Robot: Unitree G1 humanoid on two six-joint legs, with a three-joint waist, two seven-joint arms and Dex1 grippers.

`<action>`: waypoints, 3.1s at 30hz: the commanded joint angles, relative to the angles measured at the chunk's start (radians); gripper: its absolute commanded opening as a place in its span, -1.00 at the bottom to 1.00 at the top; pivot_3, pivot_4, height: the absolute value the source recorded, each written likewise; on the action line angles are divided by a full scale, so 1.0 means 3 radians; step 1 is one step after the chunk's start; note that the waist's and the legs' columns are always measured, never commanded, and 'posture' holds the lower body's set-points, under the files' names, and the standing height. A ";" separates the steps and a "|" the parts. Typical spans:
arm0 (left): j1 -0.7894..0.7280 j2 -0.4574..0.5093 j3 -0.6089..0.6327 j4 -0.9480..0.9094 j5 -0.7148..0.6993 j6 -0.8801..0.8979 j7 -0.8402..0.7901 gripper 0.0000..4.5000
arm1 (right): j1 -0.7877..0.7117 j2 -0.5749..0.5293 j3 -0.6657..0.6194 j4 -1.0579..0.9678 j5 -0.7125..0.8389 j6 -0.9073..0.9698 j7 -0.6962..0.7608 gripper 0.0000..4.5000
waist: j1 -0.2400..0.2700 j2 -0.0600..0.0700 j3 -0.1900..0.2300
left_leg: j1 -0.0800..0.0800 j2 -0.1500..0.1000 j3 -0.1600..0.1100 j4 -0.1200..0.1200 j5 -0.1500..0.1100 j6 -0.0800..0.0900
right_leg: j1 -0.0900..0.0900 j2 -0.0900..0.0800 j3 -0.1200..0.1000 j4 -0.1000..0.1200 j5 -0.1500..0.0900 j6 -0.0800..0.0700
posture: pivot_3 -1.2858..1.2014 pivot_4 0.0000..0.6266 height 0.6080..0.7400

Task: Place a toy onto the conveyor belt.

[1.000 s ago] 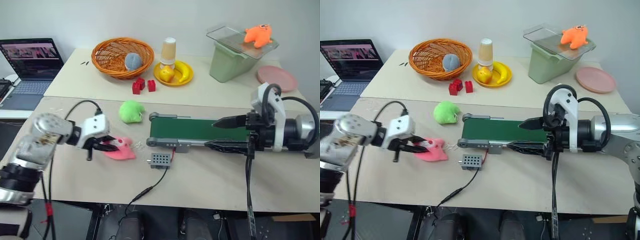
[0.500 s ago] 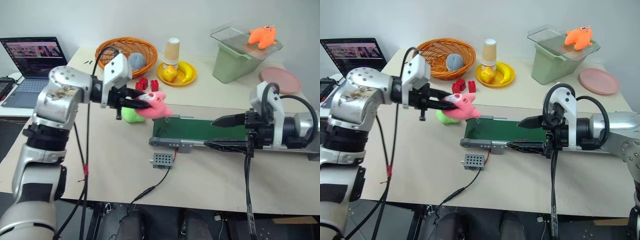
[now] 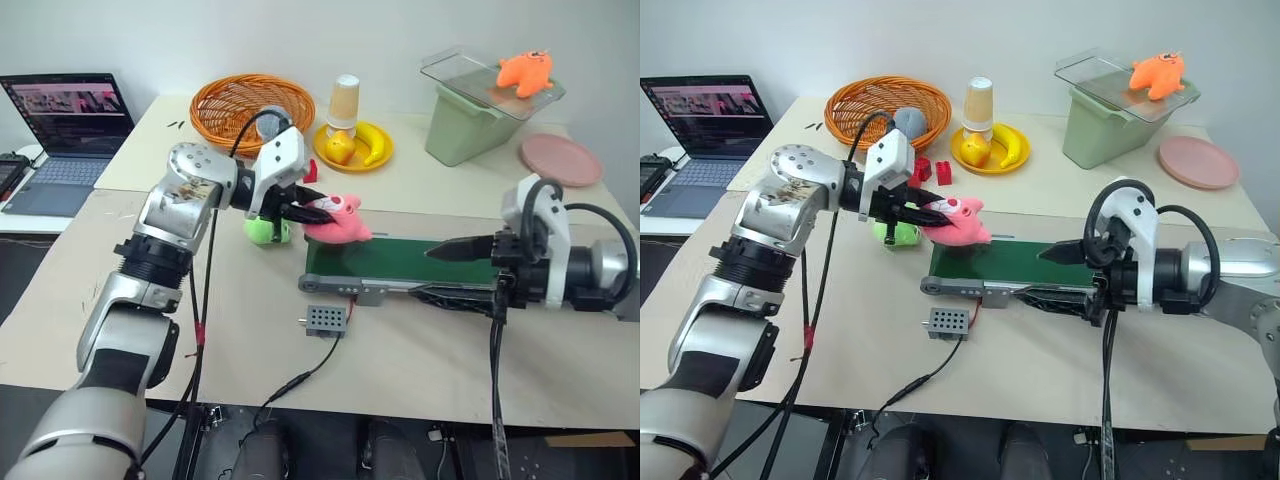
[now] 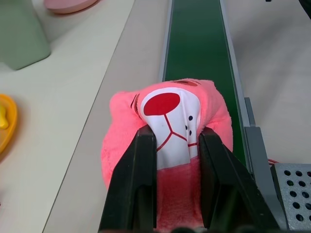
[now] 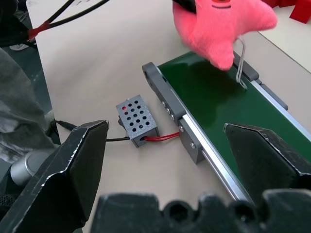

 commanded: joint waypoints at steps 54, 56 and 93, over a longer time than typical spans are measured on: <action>0.0051 0.0236 0.0505 0.0769 0.0406 0.0803 0.1494 0.99 | -0.0673 -0.0037 0.0549 0.0314 -0.0321 -0.0203 0.0185 1.00 | 0.0030 0.0002 -0.0001 | -0.0005 -0.0003 -0.0004 0.0004 0.0003 -0.0005 | -0.0001 0.0000 0.0000 -0.0001 0.0001 0.0003 | 0.03 -0.52 1.00; -0.0105 0.0129 0.0508 0.1073 0.0429 0.0765 0.1562 0.99 | -0.0639 -0.0016 0.0521 0.0285 -0.0319 -0.0193 0.0159 1.00 | 0.0030 0.0002 -0.0001 | -0.0006 -0.0004 -0.0003 0.0004 0.0003 -0.0005 | -0.0001 0.0000 0.0000 -0.0001 0.0002 0.0003 | 0.03 -0.52 1.00; -0.0881 -0.0249 0.1319 0.1484 0.0046 0.1625 0.2186 -0.33 | -0.0207 -0.0104 0.0241 0.0020 -0.0213 -0.0177 -0.0182 1.00 | -0.0011 0.0000 0.0000 | -0.0006 -0.0003 -0.0004 0.0004 0.0001 -0.0002 | -0.0002 -0.0001 0.0001 0.0000 0.0003 0.0006 | 0.03 -0.52 1.00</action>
